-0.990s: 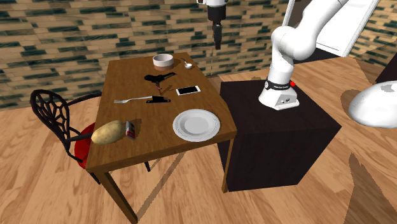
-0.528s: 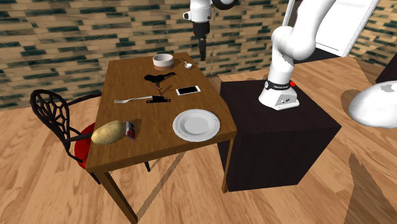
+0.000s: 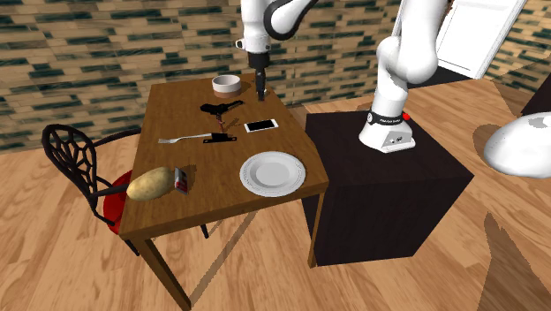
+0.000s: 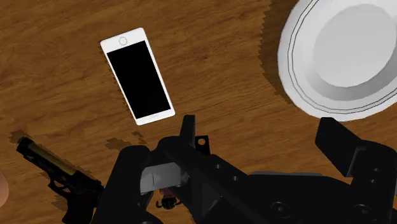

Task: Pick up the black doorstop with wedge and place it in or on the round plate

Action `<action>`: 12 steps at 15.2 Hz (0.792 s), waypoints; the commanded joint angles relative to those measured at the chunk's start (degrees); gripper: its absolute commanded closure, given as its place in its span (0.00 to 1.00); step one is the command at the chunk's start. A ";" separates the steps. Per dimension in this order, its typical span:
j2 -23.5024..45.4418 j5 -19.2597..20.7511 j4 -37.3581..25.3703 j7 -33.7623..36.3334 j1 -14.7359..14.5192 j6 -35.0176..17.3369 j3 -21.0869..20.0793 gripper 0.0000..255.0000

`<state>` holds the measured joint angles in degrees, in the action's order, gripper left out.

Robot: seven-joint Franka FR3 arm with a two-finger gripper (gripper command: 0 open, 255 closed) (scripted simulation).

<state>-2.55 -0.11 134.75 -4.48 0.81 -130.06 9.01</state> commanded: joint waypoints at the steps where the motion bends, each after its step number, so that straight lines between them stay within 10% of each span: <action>1: 4.95 -2.04 -2.57 -2.35 0.29 -2.70 0.53 0.00; 12: 30.01 -12.94 -22.18 -12.72 4.88 -8.81 -1.98 0.00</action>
<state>25.16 -12.19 114.56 -16.57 5.26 -138.45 7.49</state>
